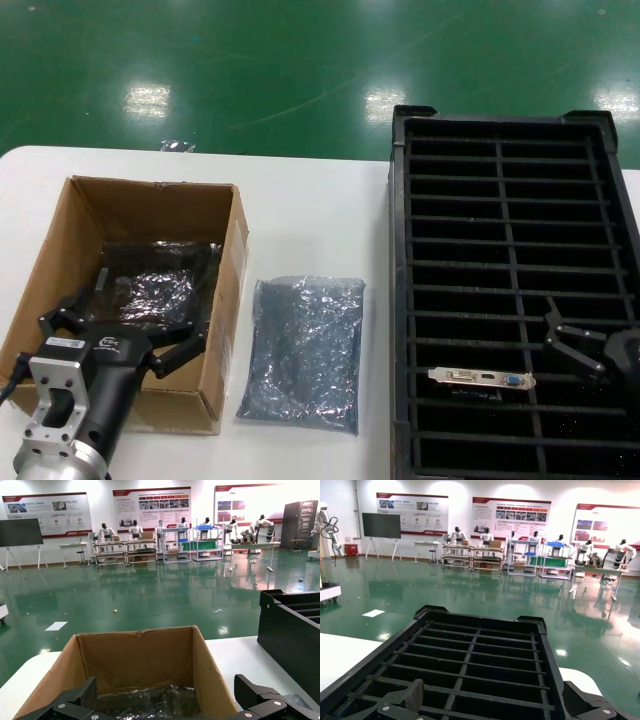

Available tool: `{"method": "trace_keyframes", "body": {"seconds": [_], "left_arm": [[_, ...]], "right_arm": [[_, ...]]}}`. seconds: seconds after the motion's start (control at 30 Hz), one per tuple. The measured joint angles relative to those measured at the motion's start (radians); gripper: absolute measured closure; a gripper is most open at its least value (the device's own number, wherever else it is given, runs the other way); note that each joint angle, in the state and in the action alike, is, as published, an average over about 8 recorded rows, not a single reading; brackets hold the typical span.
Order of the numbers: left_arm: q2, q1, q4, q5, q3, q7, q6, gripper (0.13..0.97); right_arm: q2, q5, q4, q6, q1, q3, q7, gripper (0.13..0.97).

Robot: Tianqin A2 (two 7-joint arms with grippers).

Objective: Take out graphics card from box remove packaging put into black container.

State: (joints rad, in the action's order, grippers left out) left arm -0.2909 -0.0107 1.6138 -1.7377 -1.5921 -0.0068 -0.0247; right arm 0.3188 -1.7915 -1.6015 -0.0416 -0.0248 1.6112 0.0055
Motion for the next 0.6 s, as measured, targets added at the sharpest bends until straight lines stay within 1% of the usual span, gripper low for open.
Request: {"method": "trace_keyframes", "body": {"seconds": [0.6], "left_arm": [[0.0,0.0,0.0,0.0,0.0,0.0,0.0,0.132]], "right_arm": [[0.0,0.0,0.0,0.0,0.0,0.0,0.0,0.129]]}}
